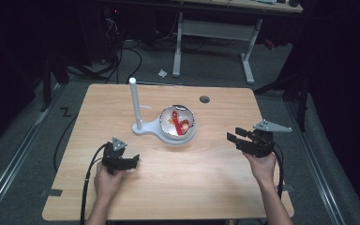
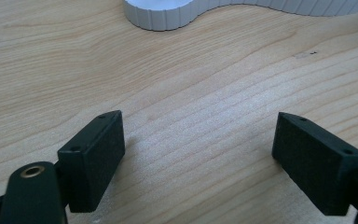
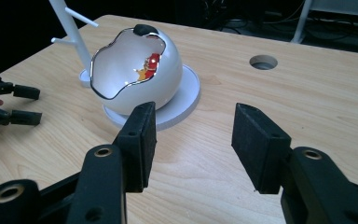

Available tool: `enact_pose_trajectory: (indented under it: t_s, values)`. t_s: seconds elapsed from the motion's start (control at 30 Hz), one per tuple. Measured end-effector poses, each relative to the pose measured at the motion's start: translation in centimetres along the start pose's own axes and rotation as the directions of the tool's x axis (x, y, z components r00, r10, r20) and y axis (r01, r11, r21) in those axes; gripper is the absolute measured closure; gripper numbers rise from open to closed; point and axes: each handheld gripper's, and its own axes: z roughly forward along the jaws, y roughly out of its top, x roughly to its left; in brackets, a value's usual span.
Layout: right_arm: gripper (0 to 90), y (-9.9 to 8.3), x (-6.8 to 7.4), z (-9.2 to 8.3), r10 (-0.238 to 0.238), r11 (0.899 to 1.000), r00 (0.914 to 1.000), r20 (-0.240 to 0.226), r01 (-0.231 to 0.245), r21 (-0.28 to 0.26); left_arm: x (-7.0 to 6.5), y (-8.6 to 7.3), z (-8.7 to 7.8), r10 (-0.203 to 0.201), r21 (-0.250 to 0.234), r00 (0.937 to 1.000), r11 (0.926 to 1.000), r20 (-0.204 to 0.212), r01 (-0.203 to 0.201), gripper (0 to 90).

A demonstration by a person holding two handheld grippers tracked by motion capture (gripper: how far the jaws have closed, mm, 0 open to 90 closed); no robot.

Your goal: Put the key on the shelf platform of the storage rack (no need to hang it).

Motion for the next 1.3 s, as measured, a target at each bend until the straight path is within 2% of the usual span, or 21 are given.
enact_pose_trajectory:
  t_s: [0.3,0.53,0.83,1.3]
  values:
    - [50.4,-1.8,-0.3,0.0,0.047,0.999,0.9988,-0.015,-0.047,0.013,0.0,0.0,0.0,0.0,0.0,1.0,1.0,0.0,0.0,17.2]
    - [50.5,-2.9,-0.4,-0.2,0.062,0.998,0.9979,-0.02,-0.061,0.015,0.0,0.0,0.0,-0.001,0.0,1.0,1.0,0.0,0.001,17.3]
    - [50.4,-4.2,-0.1,1.4,0.086,0.996,0.9954,-0.043,-0.085,0.033,0.0,0.0,0.0,-0.002,0.0,1.0,1.0,-0.001,0.002,17.2]
    - [50.2,-6.0,0.1,3.3,0.113,0.992,0.9929,-0.036,-0.11,0.066,0.0,0.0,0.0,0.003,-0.001,1.0,1.0,0.002,-0.003,17.2]
